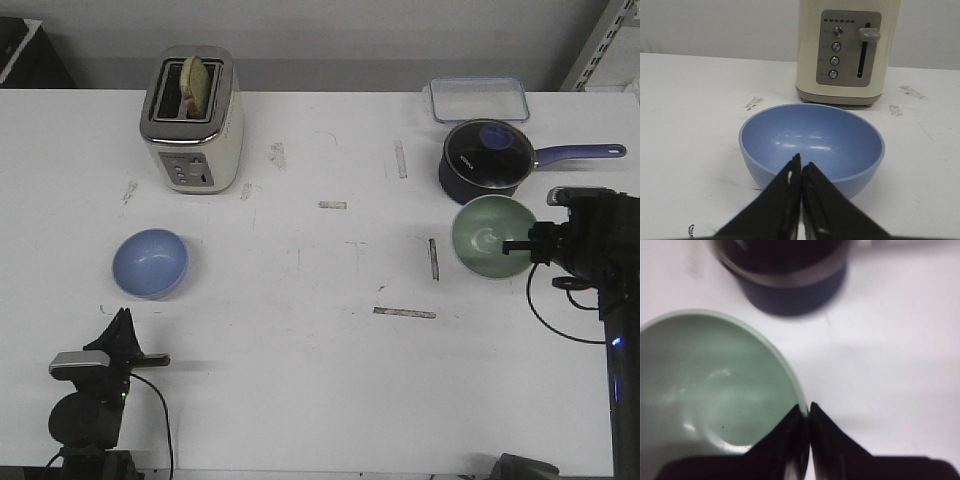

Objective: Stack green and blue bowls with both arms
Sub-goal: 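Carry the green bowl with the right gripper toward the table center, then release the green bowl and retract the right gripper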

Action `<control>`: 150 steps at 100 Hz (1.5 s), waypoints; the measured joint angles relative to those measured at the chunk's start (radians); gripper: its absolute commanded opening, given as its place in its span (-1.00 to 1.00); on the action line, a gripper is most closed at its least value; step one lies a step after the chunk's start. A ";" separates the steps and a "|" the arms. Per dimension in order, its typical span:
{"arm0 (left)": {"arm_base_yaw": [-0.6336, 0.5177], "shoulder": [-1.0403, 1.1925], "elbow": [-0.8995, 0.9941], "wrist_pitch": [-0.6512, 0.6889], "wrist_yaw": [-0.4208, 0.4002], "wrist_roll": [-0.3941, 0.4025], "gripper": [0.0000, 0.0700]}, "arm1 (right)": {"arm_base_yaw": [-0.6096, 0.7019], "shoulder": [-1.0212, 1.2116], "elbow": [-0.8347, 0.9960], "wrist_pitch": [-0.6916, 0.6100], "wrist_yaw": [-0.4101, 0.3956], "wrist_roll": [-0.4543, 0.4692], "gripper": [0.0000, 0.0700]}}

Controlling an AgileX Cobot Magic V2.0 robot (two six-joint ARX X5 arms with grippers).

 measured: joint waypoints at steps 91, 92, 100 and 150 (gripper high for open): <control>0.000 0.000 0.000 0.000 0.000 0.000 -1.00 | 0.774 0.351 0.001 0.067 0.062 0.280 -0.99; 0.000 0.000 0.000 0.000 0.000 0.000 -1.00 | 0.778 0.359 0.001 0.068 0.063 0.281 -0.99; 0.000 0.000 0.000 0.000 0.000 0.000 -1.00 | 0.792 0.395 0.001 0.075 0.079 0.281 -0.99; 0.000 0.000 0.000 0.000 0.000 0.000 -1.00 | 0.813 0.435 0.001 0.104 0.110 0.269 0.39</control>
